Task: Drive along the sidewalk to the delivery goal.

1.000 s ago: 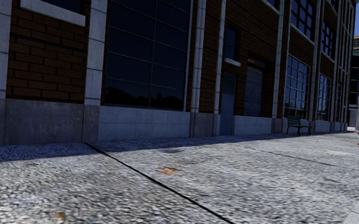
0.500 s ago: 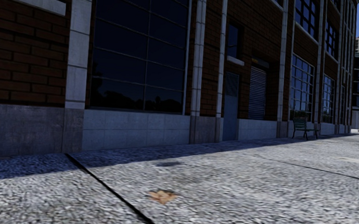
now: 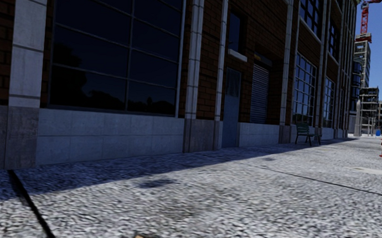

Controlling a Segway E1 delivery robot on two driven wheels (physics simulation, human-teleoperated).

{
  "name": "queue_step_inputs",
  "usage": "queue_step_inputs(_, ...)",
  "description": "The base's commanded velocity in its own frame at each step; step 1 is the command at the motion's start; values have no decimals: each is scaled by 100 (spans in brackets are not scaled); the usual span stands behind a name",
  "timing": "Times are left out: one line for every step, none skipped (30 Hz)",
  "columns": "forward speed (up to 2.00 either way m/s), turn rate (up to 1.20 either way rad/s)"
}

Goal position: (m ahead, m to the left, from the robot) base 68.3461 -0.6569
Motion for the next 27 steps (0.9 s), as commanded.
queue_step_inputs(131,-65)
queue_step_inputs(131,-65)
queue_step_inputs(131,-65)
queue_step_inputs(131,-65)
queue_step_inputs(131,-65)
queue_step_inputs(131,-65)
queue_step_inputs(131,-65)
queue_step_inputs(131,-65)
queue_step_inputs(200,-65)
queue_step_inputs(200,-65)
queue_step_inputs(200,-65)
queue_step_inputs(200,-65)
queue_step_inputs(200,-61)
queue_step_inputs(200,-43)
queue_step_inputs(200,0)
queue_step_inputs(200,0)
queue_step_inputs(200,0)
queue_step_inputs(200,0)
queue_step_inputs(200,0)
queue_step_inputs(200,0)
queue_step_inputs(200,0)
queue_step_inputs(200,0)
queue_step_inputs(200,0)
queue_step_inputs(200,0)
queue_step_inputs(200,0)
queue_step_inputs(200,0)
queue_step_inputs(200,0)
